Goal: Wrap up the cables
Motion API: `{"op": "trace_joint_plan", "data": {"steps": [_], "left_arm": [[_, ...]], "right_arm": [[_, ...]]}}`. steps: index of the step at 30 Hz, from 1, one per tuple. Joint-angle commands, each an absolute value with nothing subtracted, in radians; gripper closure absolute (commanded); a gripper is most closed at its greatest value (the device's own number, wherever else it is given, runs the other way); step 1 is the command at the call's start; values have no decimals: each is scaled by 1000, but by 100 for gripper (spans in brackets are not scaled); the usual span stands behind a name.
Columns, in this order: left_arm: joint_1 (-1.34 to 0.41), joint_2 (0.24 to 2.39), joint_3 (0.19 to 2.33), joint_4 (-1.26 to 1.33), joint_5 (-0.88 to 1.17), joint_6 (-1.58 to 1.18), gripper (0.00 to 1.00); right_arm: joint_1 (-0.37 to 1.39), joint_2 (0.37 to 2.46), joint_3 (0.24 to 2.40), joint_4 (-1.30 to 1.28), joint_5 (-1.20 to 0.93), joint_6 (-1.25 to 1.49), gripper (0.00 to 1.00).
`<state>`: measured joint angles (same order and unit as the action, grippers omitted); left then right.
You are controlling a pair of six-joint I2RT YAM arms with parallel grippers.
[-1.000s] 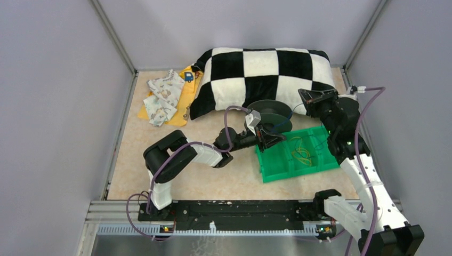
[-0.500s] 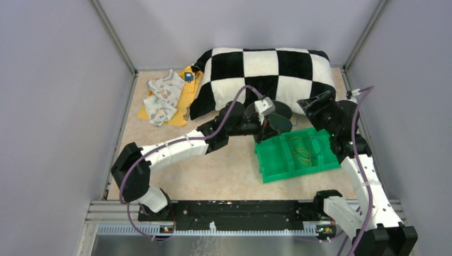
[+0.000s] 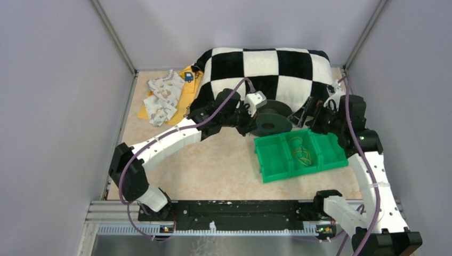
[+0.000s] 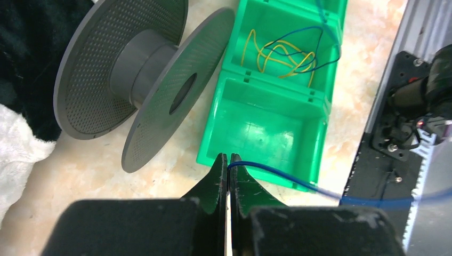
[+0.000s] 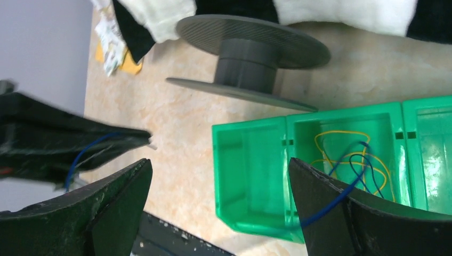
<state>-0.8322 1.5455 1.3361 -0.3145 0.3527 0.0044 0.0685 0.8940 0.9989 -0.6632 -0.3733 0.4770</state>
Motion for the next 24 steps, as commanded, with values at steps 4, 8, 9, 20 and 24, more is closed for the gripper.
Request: {"op": "trace_joint_plan", "data": {"steps": [4,8,9,20,24], "left_arm": [[-836,1468,1286,-214,217,85,100],[-836,1403,1206,-42,150,6,100],[-835,1380,1187,-12,147,-10,100],[-835,1388,1260,-87,208,56,100],[-835,1386,1288,-141,154,57,100]], "right_arm": [[59,897,1166,-845,-627,314,1],[59,918,1085,-848,-771,333,1],[59,918,1056,-838,-780,349,1],[60,796,967,-524,-940,388,1],[61,781,1038,-407,-984,360,5]]}}
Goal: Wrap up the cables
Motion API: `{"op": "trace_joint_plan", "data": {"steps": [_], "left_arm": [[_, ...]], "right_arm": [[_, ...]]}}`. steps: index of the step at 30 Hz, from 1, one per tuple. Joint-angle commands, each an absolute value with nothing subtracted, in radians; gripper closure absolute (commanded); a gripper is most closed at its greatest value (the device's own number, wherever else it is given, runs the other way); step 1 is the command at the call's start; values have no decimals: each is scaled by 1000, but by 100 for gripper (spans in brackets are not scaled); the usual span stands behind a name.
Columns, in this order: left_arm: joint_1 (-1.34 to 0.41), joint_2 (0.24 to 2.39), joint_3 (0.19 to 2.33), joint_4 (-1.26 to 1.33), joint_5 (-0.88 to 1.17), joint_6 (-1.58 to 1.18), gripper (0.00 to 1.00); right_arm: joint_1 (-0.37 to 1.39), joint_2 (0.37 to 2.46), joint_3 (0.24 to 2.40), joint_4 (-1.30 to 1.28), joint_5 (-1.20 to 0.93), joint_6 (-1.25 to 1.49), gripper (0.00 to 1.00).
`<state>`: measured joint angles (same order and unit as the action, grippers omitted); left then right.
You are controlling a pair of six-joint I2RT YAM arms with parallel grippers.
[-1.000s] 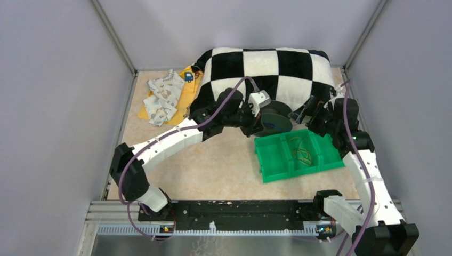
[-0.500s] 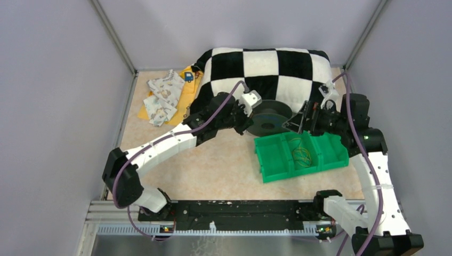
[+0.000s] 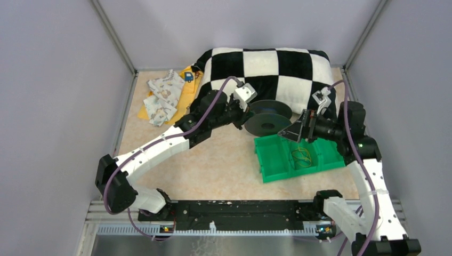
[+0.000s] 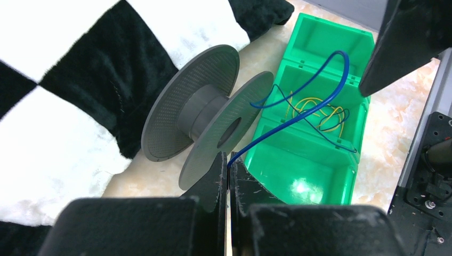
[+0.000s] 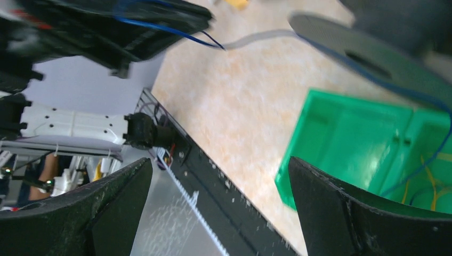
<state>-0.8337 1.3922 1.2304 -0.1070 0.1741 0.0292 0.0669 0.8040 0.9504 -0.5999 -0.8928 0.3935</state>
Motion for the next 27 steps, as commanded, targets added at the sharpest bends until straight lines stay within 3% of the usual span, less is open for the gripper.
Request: {"op": "trace_joint_plan", "data": {"steps": [1,5,12,17,23,27], "left_arm": [[-834,1382,1287,-142,159,55,100],[-835,1386,1303,-166,243,47,100],[-834,1391,1333,-196,232,9,100],[-835,1402,1358,-221,253,4,100],[-834,1398,1360,-239,261,7,100],[-835,1394,1357,-248,279,18,100]], "right_arm": [[63,798,1079,-430,-979,312,6],[112,853,1168,-423,-855,206,9],[288,924,1079,-157,-619,225,5],[406,1012,1092,-163,-498,153,15],[408,1010,1064,-132,-448,174,51],[407,988,1044,-138,-430,189,99]]}}
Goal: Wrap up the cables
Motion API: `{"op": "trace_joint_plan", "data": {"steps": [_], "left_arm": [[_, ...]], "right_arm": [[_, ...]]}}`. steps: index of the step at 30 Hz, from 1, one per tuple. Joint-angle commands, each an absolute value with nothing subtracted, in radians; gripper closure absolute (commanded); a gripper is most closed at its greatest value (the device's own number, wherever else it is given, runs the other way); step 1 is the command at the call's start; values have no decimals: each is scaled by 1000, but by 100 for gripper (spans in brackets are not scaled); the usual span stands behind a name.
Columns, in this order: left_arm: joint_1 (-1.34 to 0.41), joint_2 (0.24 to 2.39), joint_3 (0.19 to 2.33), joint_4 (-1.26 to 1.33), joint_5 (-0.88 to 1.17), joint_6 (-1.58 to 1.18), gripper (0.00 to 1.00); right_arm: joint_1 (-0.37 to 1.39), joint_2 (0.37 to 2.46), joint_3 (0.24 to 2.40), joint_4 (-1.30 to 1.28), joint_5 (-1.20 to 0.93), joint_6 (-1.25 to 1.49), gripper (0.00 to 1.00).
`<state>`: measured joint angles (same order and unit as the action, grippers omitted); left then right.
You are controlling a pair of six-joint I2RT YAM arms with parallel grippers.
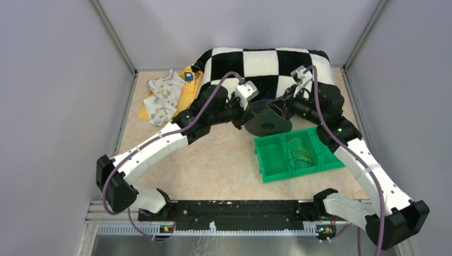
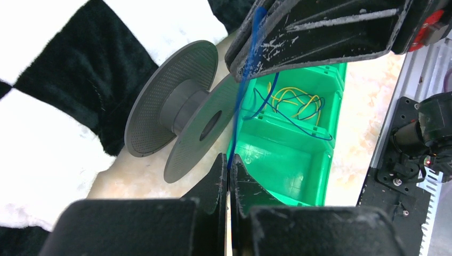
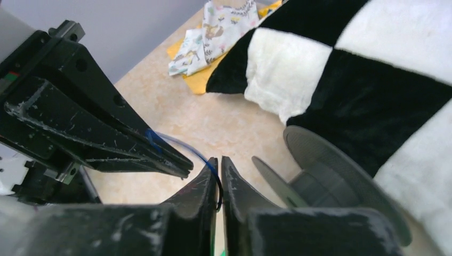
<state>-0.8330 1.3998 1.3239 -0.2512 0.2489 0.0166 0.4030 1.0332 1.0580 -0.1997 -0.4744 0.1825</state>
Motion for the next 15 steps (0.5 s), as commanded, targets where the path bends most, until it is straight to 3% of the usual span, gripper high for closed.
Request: {"op": "trace_joint_plan", "data": {"steps": [1,4,5,7,9,12,15], "left_arm": [[-835,1393,1354,-247,285,22,100],[-835,1389,1353,-248,292,27,97],[-835,1388,1356,-252,289,35,86],[-836,1381,1358,-260,286,47,45],[-833,1369,1359,-265,285,61,23],[-820,1352,1357,-270,284,73,11],[-779,1340,1359,-270,322,69,6]], "right_arm": [[407,979,1030,-137,-420,196,100],[407,945,995,-137,-372,212,100],[407,932,983,-141,-346,213,100],[404,911,974,-167,-296,207,100],[393,897,974,-204,-287,198,100],[354,872,974,-262,-300,186,100],[271,838,964,-310,-342,188,100]]}}
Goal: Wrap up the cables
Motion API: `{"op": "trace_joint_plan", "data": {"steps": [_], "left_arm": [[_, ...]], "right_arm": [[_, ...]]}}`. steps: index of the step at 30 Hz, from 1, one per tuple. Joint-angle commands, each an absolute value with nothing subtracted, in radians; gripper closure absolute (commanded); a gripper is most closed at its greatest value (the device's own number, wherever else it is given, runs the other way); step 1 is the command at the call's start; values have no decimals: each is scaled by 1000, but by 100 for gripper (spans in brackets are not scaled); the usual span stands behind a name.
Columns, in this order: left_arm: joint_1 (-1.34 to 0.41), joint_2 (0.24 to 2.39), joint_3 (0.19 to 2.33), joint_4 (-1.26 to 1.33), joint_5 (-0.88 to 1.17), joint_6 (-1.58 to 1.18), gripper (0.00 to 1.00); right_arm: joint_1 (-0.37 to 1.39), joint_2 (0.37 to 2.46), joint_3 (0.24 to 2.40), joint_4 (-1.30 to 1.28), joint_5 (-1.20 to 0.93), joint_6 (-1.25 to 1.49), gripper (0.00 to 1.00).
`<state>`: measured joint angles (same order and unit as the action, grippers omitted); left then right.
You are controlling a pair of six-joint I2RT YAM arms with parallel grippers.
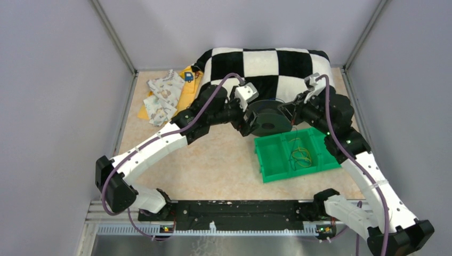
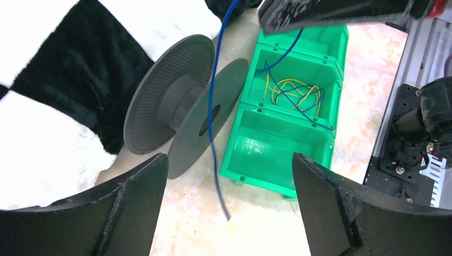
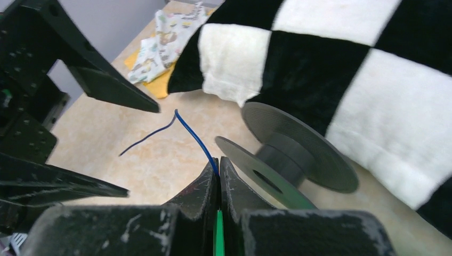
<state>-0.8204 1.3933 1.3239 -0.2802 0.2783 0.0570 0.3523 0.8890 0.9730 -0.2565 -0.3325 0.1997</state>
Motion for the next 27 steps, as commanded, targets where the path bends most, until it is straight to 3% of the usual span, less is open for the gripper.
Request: {"op": "trace_joint_plan", "data": {"steps": [1,7,27], "left_arm": [[-757,1338,1357,-269,343,64,4],[-645,1351,1344,-240,446,5,1],[-637,1466,1322,-21,544,-83,1]], "right_arm": [[248,830,958,-318,-351,194,100],[220,819,929,-359,-325,204,100],[206,932,888,-172,-154,469,100]]}}
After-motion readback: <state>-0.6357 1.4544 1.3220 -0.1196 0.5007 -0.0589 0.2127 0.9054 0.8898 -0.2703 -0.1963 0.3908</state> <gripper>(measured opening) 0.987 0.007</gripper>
